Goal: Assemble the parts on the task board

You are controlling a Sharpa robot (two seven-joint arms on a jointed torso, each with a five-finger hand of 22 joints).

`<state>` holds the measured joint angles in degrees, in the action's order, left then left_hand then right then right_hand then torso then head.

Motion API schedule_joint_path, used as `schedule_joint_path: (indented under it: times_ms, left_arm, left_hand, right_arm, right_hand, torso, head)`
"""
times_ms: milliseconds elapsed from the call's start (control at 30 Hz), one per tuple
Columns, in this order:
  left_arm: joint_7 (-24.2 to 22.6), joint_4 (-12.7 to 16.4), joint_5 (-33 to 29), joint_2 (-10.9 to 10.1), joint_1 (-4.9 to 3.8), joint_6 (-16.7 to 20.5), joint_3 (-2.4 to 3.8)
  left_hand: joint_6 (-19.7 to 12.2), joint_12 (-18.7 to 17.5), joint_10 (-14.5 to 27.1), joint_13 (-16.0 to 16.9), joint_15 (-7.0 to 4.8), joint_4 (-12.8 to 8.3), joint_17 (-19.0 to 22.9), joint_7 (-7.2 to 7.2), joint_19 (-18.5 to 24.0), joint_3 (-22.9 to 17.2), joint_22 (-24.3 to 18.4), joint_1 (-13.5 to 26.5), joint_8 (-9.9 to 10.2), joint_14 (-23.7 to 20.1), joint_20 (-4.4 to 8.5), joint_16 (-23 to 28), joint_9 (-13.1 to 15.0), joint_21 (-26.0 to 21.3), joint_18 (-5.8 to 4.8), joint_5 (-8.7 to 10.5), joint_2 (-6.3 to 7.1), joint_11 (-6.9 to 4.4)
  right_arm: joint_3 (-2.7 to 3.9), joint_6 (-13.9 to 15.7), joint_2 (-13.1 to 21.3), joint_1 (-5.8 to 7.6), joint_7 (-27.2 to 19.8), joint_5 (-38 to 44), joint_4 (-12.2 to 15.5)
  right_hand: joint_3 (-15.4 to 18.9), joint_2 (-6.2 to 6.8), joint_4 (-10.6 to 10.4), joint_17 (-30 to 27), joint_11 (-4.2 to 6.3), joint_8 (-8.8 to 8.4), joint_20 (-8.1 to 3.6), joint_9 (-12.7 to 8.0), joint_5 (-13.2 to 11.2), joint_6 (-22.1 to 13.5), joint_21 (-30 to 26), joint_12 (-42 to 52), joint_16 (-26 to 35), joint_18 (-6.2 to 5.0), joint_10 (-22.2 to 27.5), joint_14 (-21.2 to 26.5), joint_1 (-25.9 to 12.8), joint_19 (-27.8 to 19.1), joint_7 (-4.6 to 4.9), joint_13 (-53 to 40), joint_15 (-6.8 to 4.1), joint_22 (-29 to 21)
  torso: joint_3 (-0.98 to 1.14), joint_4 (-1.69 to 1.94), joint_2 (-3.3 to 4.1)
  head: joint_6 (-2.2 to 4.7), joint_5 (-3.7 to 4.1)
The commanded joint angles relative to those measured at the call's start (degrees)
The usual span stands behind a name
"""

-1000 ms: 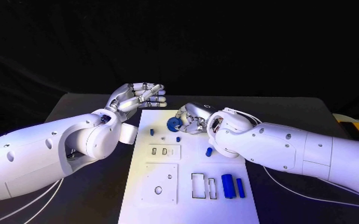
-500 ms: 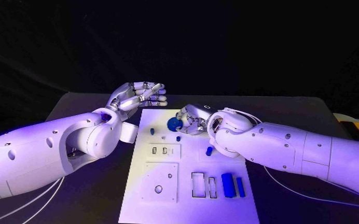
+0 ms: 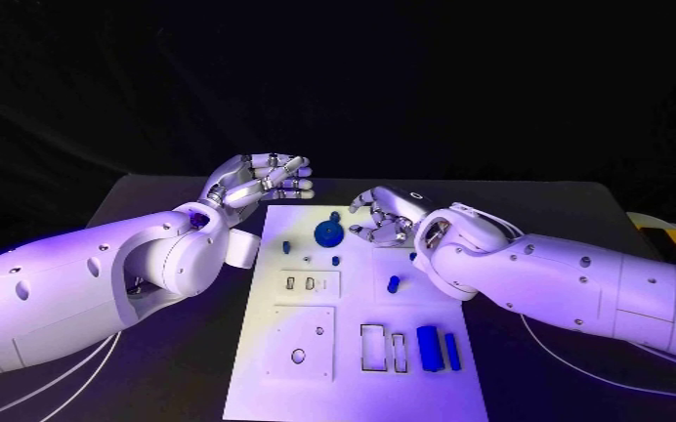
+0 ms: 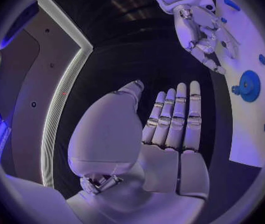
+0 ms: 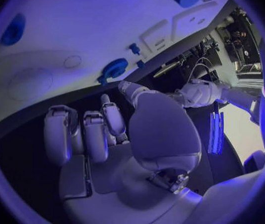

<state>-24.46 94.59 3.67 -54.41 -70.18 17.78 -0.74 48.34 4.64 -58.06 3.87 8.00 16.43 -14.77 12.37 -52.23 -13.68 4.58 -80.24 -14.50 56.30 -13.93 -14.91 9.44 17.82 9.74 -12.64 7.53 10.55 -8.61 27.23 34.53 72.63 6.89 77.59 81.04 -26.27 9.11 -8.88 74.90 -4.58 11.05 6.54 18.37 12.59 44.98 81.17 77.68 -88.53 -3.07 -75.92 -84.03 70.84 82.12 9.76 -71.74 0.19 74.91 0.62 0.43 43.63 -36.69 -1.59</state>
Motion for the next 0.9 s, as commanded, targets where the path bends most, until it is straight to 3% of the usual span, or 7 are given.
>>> schedule_joint_path:
  times_ms: [33,267,500,633,900]
  left_arm:
    - [-0.5,0.0,-0.1,0.0,-0.07,-0.8,0.06]
    - [-0.4,-0.4,-0.1,-0.2,-0.06,-1.2,0.05]
    - [-0.4,-1.0,-0.1,0.0,-0.03,-1.7,0.04]
    - [-0.5,-1.2,-0.1,0.0,-0.01,-1.9,0.03]
    - [-0.5,-1.3,-0.1,0.3,0.01,-2.1,0.02]
  left_hand:
    - [-0.3,-0.4,-0.1,0.0,0.10,0.0,-0.2,1.48,0.0,0.3,-0.1,-0.3,0.2,-0.4,-0.19,0.4,-0.1,-0.3,0.78,0.06,-0.50,0.18]
    - [-0.3,-0.4,-0.1,0.0,0.10,0.0,-0.2,1.47,0.0,0.3,-0.1,-0.3,0.2,-0.4,-0.19,0.4,-0.1,-0.3,0.78,0.06,-0.50,0.17]
    - [0.5,-0.3,-0.5,0.1,-0.05,-0.2,-0.5,0.99,-0.1,0.0,-0.2,-1.1,-0.2,-0.4,-0.14,0.5,0.1,-0.3,0.81,0.01,-0.74,-0.13]
    - [0.6,-0.3,-0.7,0.1,-0.10,-0.2,-0.6,0.89,-0.1,-0.2,-0.2,-1.5,-0.2,-0.3,-0.12,0.6,0.2,-0.4,0.81,0.01,-0.73,-0.21]
    - [0.7,-0.3,-0.7,0.1,-0.12,-0.3,-0.6,0.87,-0.1,-0.2,-0.2,-1.6,-0.3,-0.3,-0.11,0.6,0.2,-0.4,0.81,0.01,-0.70,-0.23]
  right_arm:
    - [0.28,2.7,3.4,0.78,-10.1,-10.4,2.4]
    - [0.50,-4.4,11.8,2.52,-16.4,-23.3,4.8]
    - [0.48,-11.6,17.5,2.78,-18.8,-23.0,4.6]
    - [0.46,-12.0,18.8,2.40,-18.8,-20.1,4.3]
    - [0.43,-9.6,19.1,0.92,-17.4,-14.8,1.4]
  right_hand:
    - [-0.8,0.09,1.6,7.1,-0.58,-0.31,0.35,-0.3,-0.9,1.0,-1.1,-0.6,0.5,-0.16,0.7,-4.2,1.4,-0.9,0.34,0.5,0.71,4.1]
    - [-1.6,1.44,4.6,7.5,-0.82,0.42,0.73,-0.4,-2.0,3.4,-1.5,-1.4,0.4,-0.23,2.0,-4.3,3.1,-1.1,0.58,1.5,1.01,4.0]
    - [-2.4,3.02,7.9,9.1,-0.85,0.74,0.66,-0.6,-1.8,3.9,-2.1,-2.5,0.0,-0.36,3.4,-4.6,5.2,-1.6,0.65,2.7,0.98,3.6]
    - [-2.4,3.41,8.5,9.2,-1.02,0.76,0.77,-0.7,-1.6,3.6,-2.6,-2.8,0.0,-0.51,3.9,-4.7,5.5,-2.1,0.80,3.0,1.14,3.1]
    - [-1.7,3.84,8.6,9.1,-1.40,0.16,1.07,-1.2,-1.4,1.8,-2.9,-3.0,0.0,-0.54,4.2,-4.6,4.5,-2.2,1.17,3.4,1.48,3.0]
  torso:
    - [0.04,-0.27,-0.23]
    - [0.19,-1.06,-0.71]
    - [0.58,-1.34,-0.97]
    - [0.85,-1.54,-1.04]
    - [0.92,-1.34,-0.94]
  head:
    - [-0.20,0.11]
    - [-0.33,0.21]
    - [-0.30,0.43]
    - [-0.39,0.47]
    - [-0.25,0.69]
